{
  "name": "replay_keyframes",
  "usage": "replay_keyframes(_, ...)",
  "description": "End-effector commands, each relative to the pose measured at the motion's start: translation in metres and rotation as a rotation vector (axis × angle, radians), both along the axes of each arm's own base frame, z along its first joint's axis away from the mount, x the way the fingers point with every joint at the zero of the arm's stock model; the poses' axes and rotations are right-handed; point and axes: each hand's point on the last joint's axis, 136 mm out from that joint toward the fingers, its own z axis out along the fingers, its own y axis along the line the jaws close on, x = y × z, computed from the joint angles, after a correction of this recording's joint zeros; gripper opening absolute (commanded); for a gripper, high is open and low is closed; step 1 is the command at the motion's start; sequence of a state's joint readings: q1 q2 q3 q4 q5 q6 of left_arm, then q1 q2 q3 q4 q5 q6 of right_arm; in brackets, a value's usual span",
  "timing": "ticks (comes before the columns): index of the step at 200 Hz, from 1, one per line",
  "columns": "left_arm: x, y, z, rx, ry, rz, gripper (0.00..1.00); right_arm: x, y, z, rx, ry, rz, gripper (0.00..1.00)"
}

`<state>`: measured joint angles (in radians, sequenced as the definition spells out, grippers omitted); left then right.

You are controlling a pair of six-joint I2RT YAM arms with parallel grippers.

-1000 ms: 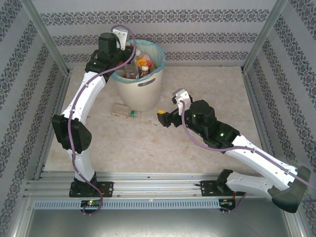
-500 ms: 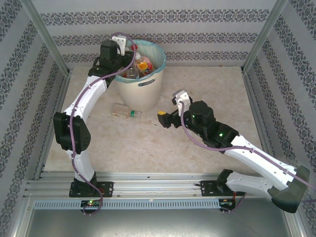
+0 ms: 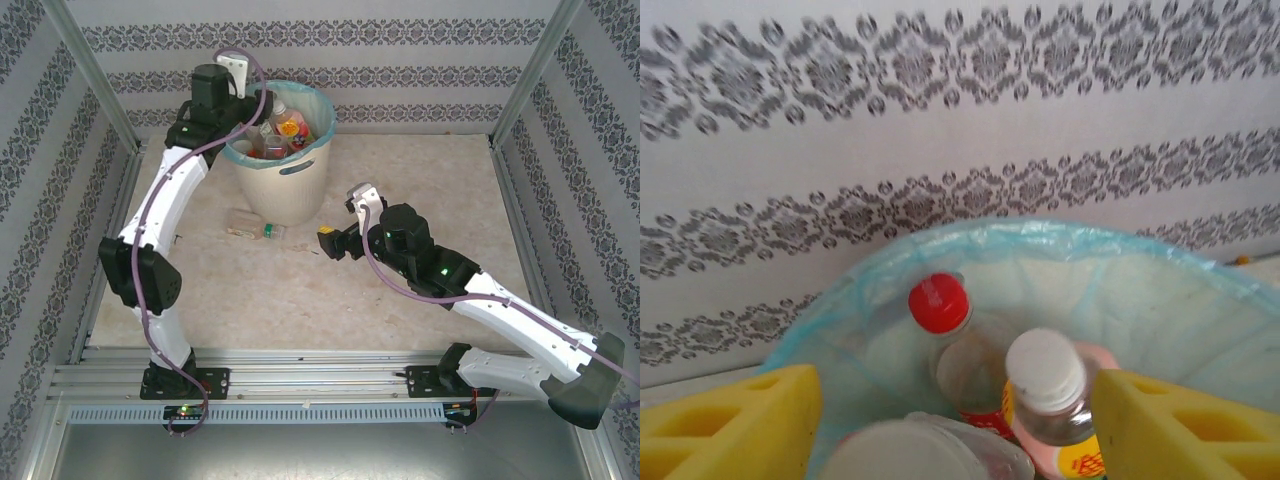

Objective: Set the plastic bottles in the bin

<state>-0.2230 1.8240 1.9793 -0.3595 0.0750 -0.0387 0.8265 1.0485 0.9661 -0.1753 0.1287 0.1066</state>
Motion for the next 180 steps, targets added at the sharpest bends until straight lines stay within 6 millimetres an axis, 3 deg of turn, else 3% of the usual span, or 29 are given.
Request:
replay_keyframes(1,-0.033,0.005,0.063,-0.017,-0.117,-0.001,0.66,0.001,0.001,0.011,0.042,-0.002,0.0,0.95)
replay_keyframes(25,-0.027,0.004,0.04,0.01,-0.065,-0.006,0.53,0.001,0.004,0.009,0.049,0.012,0.006,0.95)
replay_keyframes(65,-0.006,0.008,-0.022,0.075,0.076,0.03,0.15,-0.002,0.009,0.007,0.055,0.038,0.02,0.93)
replay_keyframes(88,-0.006,0.012,-0.043,0.078,0.104,0.044,0.12,-0.003,0.007,0.005,0.054,0.039,0.014,0.93)
replay_keyframes(110,-0.013,0.012,-0.031,0.054,0.062,0.037,0.12,-0.003,0.006,0.005,0.053,0.037,0.009,0.93)
replay_keyframes(143,-0.03,0.017,0.01,0.017,-0.023,0.027,0.12,-0.002,0.008,0.005,0.049,0.036,0.015,0.93)
replay_keyframes(160,-0.036,0.033,0.024,0.008,-0.061,0.074,0.13,-0.002,0.01,0.004,0.051,0.039,0.02,0.93)
replay_keyframes(180,-0.039,0.058,0.022,-0.007,-0.059,0.144,0.14,-0.002,0.012,0.001,0.052,0.048,0.023,0.93)
